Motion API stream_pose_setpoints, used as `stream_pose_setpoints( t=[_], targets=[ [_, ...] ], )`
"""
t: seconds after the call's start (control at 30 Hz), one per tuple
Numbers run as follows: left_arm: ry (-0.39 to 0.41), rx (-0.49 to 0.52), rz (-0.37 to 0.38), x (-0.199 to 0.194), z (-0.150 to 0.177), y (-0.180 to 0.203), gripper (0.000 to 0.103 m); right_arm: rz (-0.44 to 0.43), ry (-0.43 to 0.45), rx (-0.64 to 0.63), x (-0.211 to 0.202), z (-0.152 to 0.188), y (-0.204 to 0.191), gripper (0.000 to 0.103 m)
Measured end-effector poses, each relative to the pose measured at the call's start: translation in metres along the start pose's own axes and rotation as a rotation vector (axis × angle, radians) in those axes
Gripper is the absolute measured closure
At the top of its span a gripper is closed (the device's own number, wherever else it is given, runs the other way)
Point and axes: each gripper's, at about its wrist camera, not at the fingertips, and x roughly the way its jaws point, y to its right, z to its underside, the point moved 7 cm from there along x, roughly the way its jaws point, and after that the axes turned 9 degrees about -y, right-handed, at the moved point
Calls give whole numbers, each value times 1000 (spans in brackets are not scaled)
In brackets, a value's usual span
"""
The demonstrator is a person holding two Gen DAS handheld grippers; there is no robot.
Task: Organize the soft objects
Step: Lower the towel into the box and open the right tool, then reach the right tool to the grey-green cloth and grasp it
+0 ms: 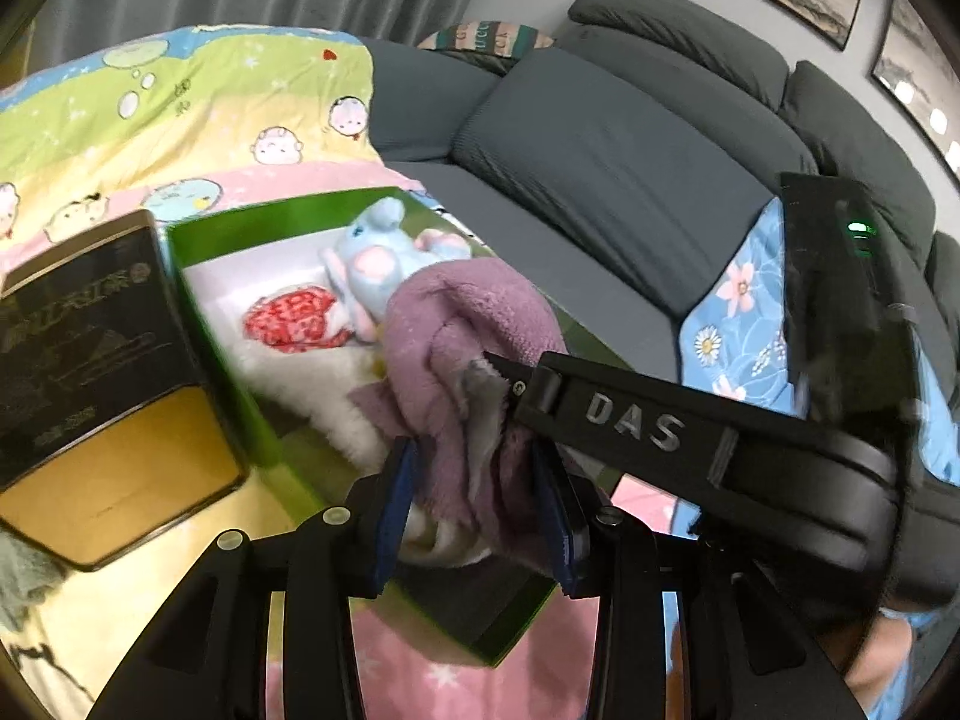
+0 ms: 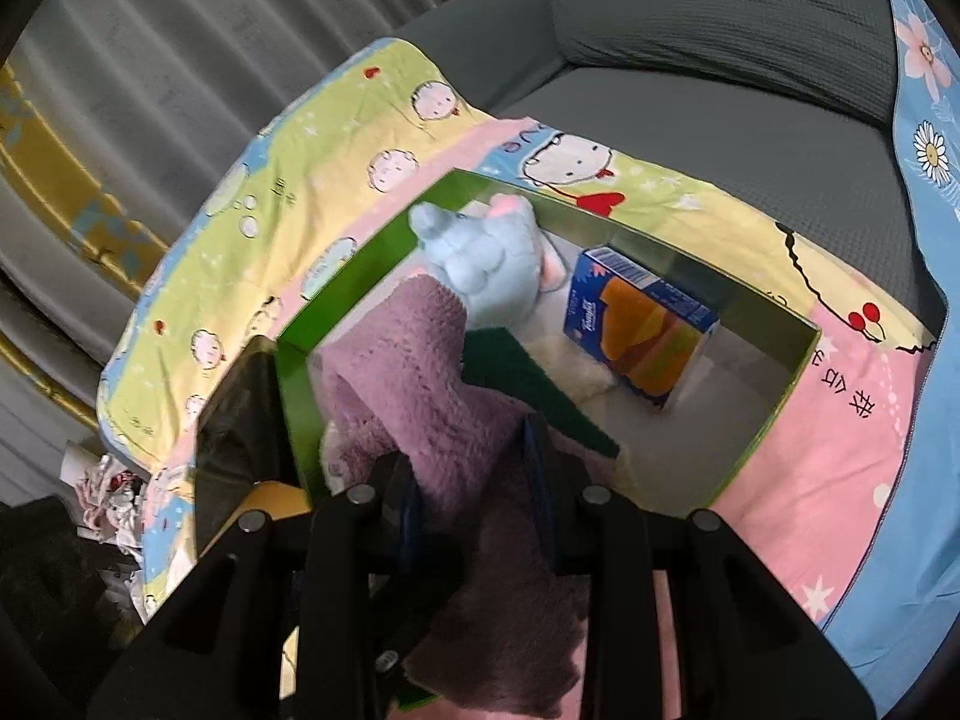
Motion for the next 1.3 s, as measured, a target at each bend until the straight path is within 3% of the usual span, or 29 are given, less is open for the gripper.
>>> stream_pose_setpoints(
  t=[0.1, 0.2, 0.27, 0.3, 0.33, 0.37, 0.4, 0.43, 0.67, 0.8, 1.0, 1.17, 1.23, 1.3],
  targets=[
    [21, -13, -18, -15, 4, -7, 64, 11, 2, 7, 2, -1, 3, 74],
    [49, -23, -40, -35, 9, -15, 53, 13, 9, 9, 1, 0, 0, 73],
    [68, -29, -63, -52, 14, -22, 39, 24, 27, -6, -7, 1, -3, 69],
    [78, -33, -70, -57, 13, -25, 34, 30, 41, -8, -13, 2, -3, 59],
    [97, -48, -88, -71, 17, -33, 22, 36, 62, -9, -19, 2, -4, 38],
    [107, -61, -107, -80, 20, -39, 11, 36, 99, -18, -29, 2, -6, 27],
    [118, -74, -126, -88, 24, -46, 10, 32, 120, -32, -36, 3, -8, 11],
    [132, -88, -144, -99, 29, -55, 10, 25, 141, -52, -43, 3, -11, 9],
    [169, -244, -277, -175, 70, -118, 10, -34, 254, -93, -90, 17, -32, 8],
    [159, -326, -390, -211, 101, -155, 10, -46, 248, -164, -95, 32, -61, 5],
    [192, -482, -491, -241, 152, -217, 10, -165, 36, -317, -46, 73, -135, 5],
    [159, -588, -523, -241, 176, -249, 10, -149, -148, -423, 28, 122, -193, 8],
    [166, -589, -518, -243, 177, -253, 10, -112, -194, -439, 52, 137, -203, 23],
    [173, -600, -517, -246, 178, -255, 10, -94, -235, -424, 79, 146, -209, 30]
  ],
)
